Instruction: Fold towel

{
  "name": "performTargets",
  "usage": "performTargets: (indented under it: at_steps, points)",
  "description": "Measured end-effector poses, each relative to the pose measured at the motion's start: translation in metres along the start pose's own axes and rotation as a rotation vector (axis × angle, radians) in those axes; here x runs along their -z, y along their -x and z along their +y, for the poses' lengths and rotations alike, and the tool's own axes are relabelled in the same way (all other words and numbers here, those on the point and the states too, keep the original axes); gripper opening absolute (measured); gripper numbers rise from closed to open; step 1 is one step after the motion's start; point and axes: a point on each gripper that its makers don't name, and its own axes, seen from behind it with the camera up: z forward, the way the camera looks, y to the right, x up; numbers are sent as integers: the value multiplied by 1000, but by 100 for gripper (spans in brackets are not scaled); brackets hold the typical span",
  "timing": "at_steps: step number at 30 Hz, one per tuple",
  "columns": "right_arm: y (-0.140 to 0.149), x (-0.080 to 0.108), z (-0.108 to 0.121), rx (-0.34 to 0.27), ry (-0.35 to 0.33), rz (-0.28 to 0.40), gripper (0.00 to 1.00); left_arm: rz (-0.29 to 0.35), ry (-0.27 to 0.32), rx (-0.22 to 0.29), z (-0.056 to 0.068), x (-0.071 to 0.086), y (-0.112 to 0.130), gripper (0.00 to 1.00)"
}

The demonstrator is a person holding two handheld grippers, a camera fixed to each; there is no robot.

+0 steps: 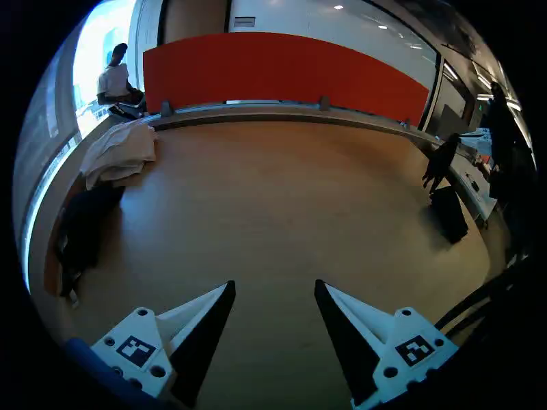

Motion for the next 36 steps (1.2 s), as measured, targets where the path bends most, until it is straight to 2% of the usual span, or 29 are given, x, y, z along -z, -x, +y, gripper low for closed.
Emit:
performTargets:
  at_steps: [8,14,24,36]
  points:
    - [16,7,5,-16,9,-15,2,0,1,-13,4,0,-3,85]
    - [35,21,11,-32,25,-37,2,0,6,-18,6,0,-5,85]
    - [94,51,19,-66,56,-119,2,-1,15,-30,11,1,-4,85]
    - [146,69,13,-117,80,-189,2,-5,21,-48,15,3,-2,85]
